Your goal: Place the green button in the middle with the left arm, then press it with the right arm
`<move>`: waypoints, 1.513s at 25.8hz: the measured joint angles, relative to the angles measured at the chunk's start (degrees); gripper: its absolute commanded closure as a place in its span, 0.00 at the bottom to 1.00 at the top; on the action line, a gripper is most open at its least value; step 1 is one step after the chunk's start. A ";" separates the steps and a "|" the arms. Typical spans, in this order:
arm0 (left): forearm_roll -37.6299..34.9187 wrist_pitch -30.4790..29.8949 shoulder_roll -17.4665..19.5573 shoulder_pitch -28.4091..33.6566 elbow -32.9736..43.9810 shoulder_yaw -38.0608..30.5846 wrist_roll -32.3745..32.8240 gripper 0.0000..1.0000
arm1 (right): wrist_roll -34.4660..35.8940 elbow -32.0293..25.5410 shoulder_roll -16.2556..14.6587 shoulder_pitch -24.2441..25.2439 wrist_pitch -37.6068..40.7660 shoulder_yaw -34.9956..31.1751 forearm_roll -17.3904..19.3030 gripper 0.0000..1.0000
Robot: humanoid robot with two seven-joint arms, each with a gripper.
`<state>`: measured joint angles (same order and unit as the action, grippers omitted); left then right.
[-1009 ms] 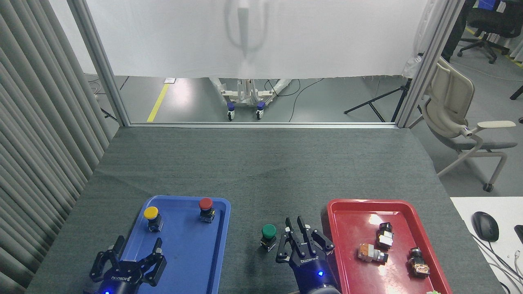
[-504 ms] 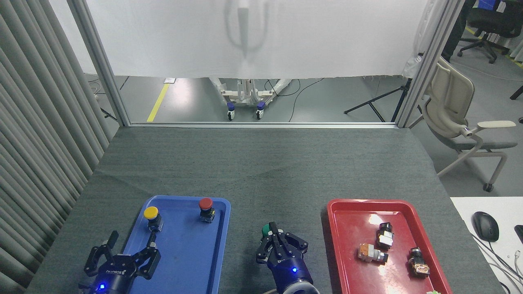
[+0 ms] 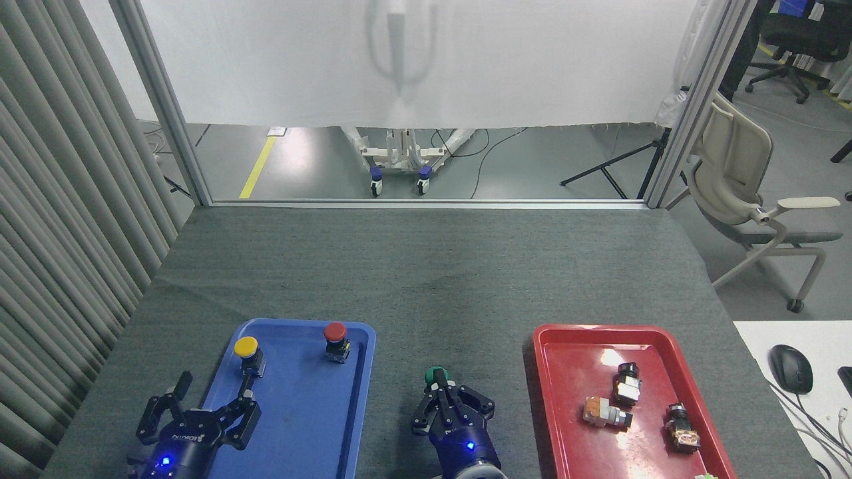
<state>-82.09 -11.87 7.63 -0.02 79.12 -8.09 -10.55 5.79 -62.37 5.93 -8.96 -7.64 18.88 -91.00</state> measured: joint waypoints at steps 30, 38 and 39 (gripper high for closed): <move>0.03 0.05 0.02 -1.51 -1.49 0.00 0.09 0.00 | 0.41 -27.48 -8.15 16.43 4.01 -17.28 0.12 0.00; 0.03 0.02 0.02 -1.51 -1.58 0.00 0.10 0.00 | -0.18 -28.00 -8.21 16.76 4.02 -18.19 0.12 0.00; 0.03 0.02 0.02 -1.53 -1.61 0.00 0.11 0.00 | 0.00 -28.01 -8.21 16.77 3.96 -18.20 0.12 0.00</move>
<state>-82.06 -11.85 7.65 -1.56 77.52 -8.09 -10.44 5.79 -90.38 -2.28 7.82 -3.67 0.68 -90.88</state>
